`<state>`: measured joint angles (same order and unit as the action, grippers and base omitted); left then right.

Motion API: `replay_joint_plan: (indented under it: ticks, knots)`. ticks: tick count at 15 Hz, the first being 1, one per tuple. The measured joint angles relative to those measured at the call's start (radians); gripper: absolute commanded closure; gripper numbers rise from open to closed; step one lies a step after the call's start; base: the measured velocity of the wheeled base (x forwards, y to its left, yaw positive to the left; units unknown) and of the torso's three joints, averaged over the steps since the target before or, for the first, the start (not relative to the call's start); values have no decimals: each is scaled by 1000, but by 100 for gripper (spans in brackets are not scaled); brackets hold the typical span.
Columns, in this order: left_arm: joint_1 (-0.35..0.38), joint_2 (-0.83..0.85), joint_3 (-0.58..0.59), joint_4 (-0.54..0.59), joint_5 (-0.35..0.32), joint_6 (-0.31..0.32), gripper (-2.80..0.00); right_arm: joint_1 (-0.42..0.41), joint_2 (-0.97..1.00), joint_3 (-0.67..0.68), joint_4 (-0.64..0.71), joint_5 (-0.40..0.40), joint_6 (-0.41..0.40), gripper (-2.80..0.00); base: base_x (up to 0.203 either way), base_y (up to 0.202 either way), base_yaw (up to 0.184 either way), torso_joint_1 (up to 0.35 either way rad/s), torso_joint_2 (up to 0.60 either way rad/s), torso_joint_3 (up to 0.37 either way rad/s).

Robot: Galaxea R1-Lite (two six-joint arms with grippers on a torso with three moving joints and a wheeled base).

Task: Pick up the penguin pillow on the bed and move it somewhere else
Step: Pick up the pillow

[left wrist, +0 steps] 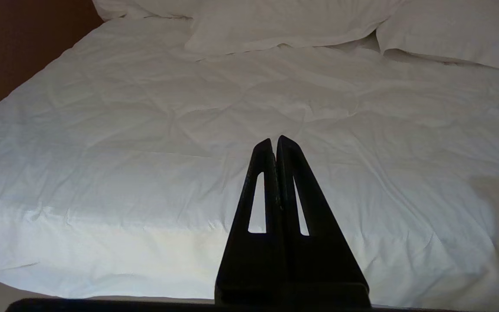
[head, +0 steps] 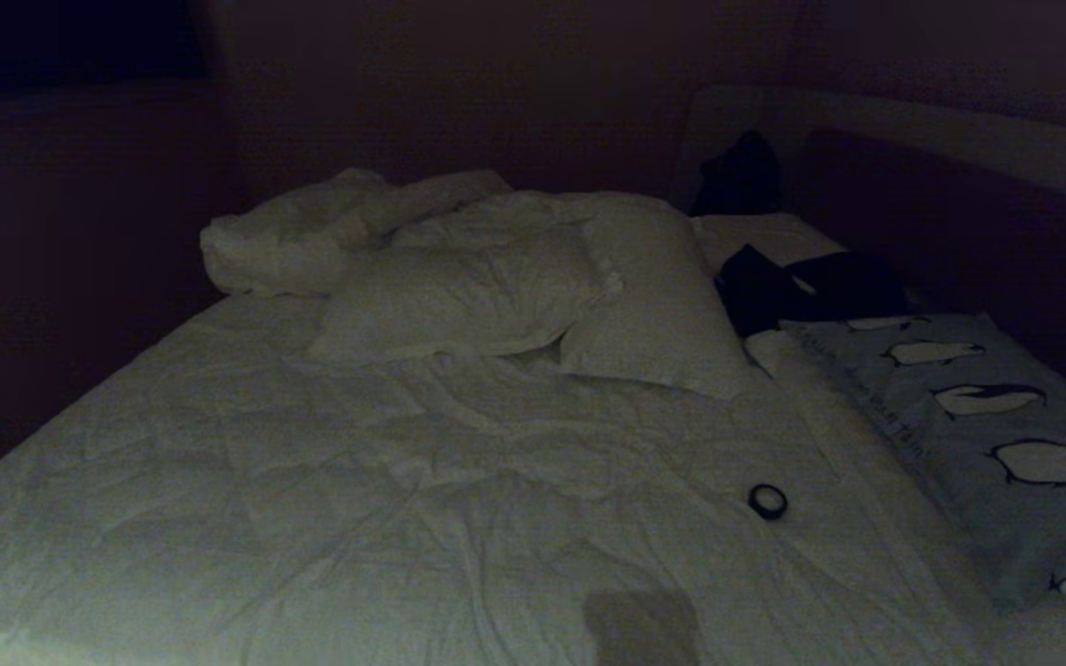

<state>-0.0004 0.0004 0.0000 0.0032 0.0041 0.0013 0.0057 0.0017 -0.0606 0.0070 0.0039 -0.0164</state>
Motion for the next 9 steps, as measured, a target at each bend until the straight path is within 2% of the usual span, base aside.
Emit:
replay_joint_plan:
  ticks: [5, 9]
  knots:
    - [0, 0, 0, 0, 0, 0, 0, 0, 42, -166, 77, 17, -9, 0, 0, 0, 0, 0, 0, 0]
    - [0, 0, 0, 0, 0, 1, 0, 0, 198, -234, 103, 13, -12, 0, 0, 0, 0, 0, 0, 0]
